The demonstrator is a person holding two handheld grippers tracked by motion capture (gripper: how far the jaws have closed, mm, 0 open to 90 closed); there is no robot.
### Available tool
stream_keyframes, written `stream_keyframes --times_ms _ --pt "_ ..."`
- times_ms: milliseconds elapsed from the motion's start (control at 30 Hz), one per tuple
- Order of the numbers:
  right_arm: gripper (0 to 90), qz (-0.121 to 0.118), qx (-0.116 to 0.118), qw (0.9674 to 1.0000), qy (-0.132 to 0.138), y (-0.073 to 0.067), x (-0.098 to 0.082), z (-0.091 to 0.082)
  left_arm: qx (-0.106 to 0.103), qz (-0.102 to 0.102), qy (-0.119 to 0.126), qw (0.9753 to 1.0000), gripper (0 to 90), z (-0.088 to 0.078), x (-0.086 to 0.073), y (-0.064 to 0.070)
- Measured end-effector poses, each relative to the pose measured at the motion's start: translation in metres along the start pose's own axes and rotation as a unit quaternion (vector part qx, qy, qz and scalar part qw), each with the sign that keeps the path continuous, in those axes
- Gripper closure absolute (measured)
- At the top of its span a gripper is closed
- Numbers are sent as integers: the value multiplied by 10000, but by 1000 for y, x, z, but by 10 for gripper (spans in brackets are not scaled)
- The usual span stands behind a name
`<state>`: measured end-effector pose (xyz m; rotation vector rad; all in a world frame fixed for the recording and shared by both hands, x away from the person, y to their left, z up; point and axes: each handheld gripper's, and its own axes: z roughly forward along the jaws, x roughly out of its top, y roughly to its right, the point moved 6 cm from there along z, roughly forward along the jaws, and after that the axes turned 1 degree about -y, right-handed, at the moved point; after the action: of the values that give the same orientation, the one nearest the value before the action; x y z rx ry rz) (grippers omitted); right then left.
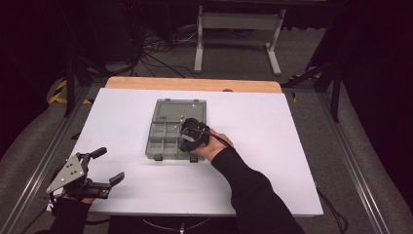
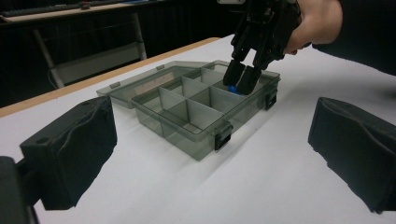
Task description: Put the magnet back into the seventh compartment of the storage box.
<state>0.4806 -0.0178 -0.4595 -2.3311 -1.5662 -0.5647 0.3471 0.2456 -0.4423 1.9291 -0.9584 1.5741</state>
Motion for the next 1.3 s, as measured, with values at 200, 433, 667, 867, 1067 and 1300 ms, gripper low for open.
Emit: stream_keyframes --times_ms 200,433,667,867,1067,1300 --pt "612 -5 4 10000 -42 0 0 3 -1 1 0 10000 18 0 0 0" --pt "567 -16 -32 10000 -54 -2 0 4 -5 1 5 10000 18 0 0 0" --pt "539 -37 -62 10000 51 -2 1 -4 0 -10 2 10000 18 0 0 0" --pt "401 -26 -124 9994 311 -6 3 -21 -3 -35 -15 10000 18 0 0 0" --pt "311 -1 -197 9983 549 -9 2 -39 -1 -31 -10 10000 18 1 0 0" --pt "248 -20 -270 9969 738 -16 -1 -59 -13 -9 -39 10000 17 1 -1 0"
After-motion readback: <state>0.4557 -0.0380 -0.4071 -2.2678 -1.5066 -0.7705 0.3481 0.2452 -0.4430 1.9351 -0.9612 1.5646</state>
